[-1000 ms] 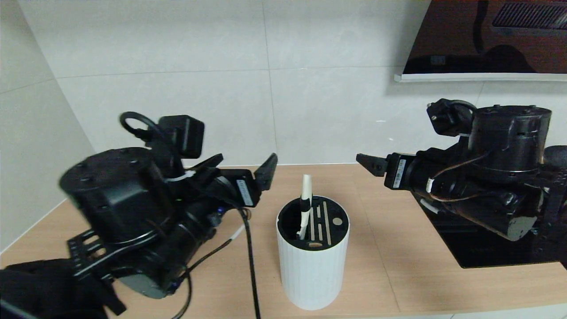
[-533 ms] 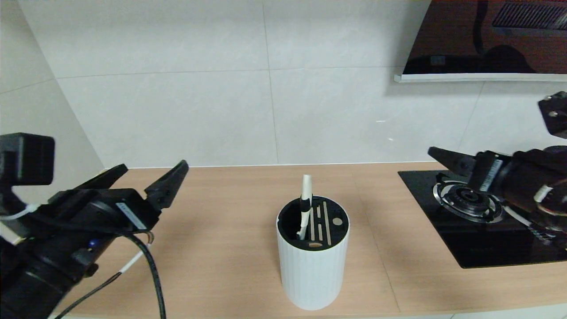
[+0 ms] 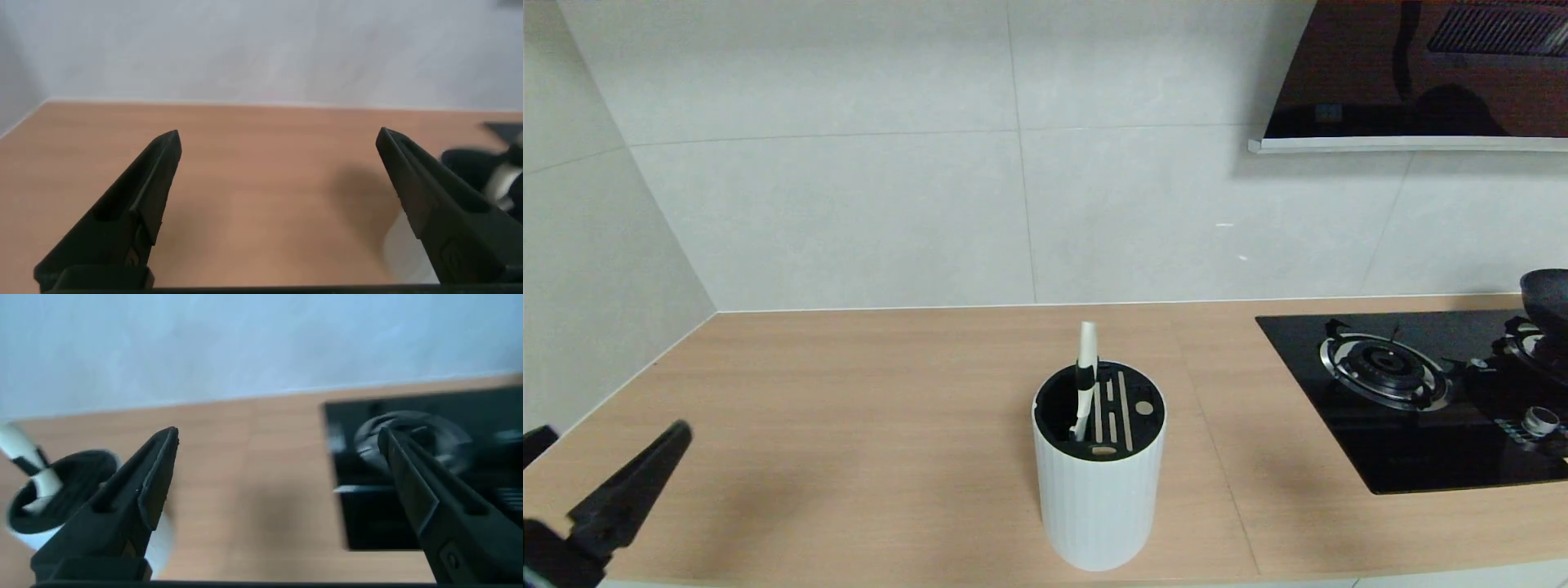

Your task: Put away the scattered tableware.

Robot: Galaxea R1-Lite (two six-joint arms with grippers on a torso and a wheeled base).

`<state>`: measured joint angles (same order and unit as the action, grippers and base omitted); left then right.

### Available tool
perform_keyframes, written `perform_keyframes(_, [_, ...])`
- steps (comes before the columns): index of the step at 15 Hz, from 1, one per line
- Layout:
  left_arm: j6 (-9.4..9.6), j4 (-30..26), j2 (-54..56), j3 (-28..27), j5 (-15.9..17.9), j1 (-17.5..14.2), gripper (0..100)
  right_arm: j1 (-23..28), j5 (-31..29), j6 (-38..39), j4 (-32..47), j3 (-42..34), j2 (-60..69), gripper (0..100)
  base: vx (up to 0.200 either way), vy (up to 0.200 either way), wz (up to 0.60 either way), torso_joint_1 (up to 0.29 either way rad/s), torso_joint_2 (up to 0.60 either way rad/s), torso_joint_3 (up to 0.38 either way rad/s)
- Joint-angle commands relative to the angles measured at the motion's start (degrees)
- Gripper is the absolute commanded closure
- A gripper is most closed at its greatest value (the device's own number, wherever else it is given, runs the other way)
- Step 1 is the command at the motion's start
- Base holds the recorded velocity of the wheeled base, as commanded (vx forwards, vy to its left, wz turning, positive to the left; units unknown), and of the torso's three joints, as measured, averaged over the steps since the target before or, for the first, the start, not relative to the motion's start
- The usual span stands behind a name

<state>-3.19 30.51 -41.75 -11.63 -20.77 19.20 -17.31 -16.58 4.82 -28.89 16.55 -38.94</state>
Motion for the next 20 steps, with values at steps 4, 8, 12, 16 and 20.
perform_keyframes(4, [0.82,-26.1,34.0,-0.7,8.0,-12.4,0,9.4,0.6,-8.3,16.4,-1.7,29.6,0,0.000,0.000,0.00,0.000,0.00,0.000])
perform_keyframes(8, [1.88,-27.4,38.4,0.6,9.2,-17.1,0,11.5,-0.5,-9.1,17.0,-3.5,33.2,0,0.000,0.000,0.00,0.000,0.00,0.000])
perform_keyframes(12, [6.53,-26.7,41.8,6.2,9.7,-19.2,0,17.0,2.8,-8.9,20.4,-6.8,38.8,0,0.000,0.000,0.00,0.000,0.00,0.000])
perform_keyframes(16, [5.30,-26.2,41.8,11.6,11.8,-19.2,0,17.2,7.3,-7.5,21.2,-15.5,38.9,0,0.000,0.000,0.00,0.000,0.00,0.000])
perform_keyframes(20, [4.07,-30.5,41.8,11.6,18.6,-19.2,0,17.2,11.0,-4.9,26.1,-16.5,38.9,0,0.000,0.000,0.00,0.000,0.00,0.000])
